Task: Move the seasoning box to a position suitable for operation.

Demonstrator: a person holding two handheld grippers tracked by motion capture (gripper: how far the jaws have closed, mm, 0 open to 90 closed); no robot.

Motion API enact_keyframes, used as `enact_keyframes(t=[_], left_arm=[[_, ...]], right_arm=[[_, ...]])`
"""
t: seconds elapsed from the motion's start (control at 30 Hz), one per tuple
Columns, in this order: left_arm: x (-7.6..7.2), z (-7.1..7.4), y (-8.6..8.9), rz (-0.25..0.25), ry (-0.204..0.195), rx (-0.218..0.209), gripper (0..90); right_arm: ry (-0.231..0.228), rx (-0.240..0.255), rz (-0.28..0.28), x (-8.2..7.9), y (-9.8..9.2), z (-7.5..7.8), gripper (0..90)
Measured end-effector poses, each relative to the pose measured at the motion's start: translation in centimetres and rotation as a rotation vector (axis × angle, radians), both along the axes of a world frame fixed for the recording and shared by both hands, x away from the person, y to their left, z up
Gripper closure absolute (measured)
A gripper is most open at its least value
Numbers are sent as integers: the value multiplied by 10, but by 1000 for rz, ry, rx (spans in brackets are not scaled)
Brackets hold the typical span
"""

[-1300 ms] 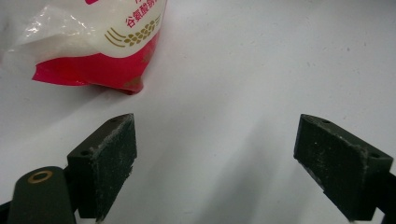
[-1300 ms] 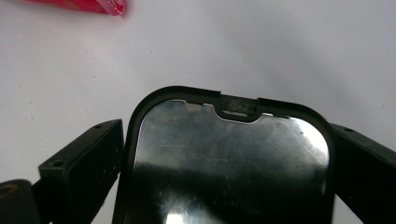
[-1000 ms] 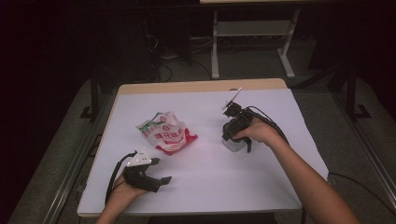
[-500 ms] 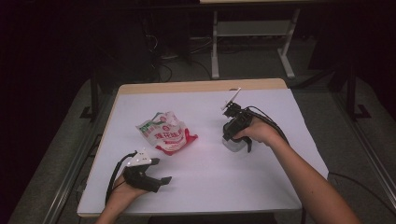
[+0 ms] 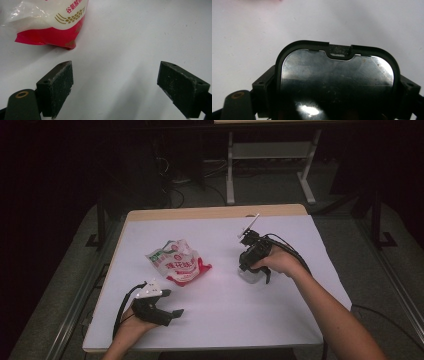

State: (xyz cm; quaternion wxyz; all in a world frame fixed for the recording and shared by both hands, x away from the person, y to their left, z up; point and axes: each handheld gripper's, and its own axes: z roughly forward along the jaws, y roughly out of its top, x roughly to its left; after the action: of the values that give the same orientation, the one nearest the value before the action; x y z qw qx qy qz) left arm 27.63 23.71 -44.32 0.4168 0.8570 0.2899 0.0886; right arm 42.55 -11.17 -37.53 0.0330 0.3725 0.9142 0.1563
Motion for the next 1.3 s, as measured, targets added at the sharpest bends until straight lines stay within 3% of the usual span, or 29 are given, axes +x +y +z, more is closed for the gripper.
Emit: enact_keyframes(t=[0.23, 0.7, 0.93, 1.03, 1.13, 1.3], left_arm=[[-1, 0, -1, 10, 2, -12, 132], [-15, 0, 12, 63, 4, -28, 132], [-17, -1, 13, 66, 5, -28, 131], [-18, 0, 13, 74, 12, -59, 131], [-19, 0, 12, 76, 8, -63, 130], [-18, -1, 10, 67, 7, -41, 131]], right_arm=[[-6, 10, 40, -10, 2, 6, 151], [-13, 11, 207, -49, 26, 15, 152], [0, 36, 268, -69, 39, 10, 152], [8, 38, 285, -74, 43, 5, 152], [7, 30, 302, -79, 46, 2, 152], [2, 28, 331, -87, 51, 2, 152]])
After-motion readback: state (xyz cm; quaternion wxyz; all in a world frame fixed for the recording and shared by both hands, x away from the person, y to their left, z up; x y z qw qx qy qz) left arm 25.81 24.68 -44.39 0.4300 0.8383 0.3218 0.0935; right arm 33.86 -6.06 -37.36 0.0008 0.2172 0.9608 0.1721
